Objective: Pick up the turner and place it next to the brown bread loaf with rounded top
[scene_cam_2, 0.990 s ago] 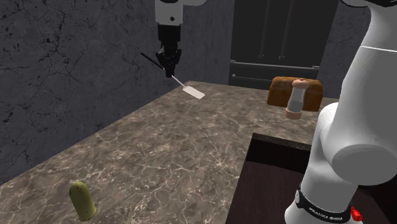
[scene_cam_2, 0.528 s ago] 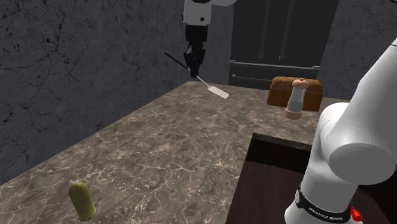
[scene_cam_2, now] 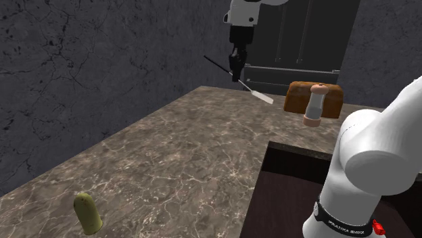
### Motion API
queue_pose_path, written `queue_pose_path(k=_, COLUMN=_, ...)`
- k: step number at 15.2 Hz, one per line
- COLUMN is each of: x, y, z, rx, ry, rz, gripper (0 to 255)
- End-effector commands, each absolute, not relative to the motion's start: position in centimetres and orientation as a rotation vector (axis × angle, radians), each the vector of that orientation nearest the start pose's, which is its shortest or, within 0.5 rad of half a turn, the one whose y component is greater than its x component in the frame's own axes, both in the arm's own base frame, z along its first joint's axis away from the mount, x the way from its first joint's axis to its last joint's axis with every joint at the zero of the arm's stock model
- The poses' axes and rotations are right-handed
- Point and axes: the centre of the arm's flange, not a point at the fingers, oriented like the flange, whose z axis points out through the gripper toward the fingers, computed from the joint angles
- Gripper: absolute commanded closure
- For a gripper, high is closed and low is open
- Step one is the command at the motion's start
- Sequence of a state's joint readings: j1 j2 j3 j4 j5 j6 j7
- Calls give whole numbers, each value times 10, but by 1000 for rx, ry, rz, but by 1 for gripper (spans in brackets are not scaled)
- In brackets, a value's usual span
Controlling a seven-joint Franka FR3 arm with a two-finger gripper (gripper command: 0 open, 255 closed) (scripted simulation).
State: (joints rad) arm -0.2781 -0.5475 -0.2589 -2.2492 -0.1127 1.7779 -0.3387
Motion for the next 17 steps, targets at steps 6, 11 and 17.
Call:
queue_pose_path(k=6, x=238, y=-252, z=566, rx=-3136, ry=228, rz=-104, gripper=255)
queue_pose_path(k=11, x=175, y=-271, z=566, rx=-3136, ry=228, rz=-104, gripper=255)
queue_pose_path(k=17, x=99, y=-294, z=566, rx=-3136, ry=228, rz=-104, gripper=255)
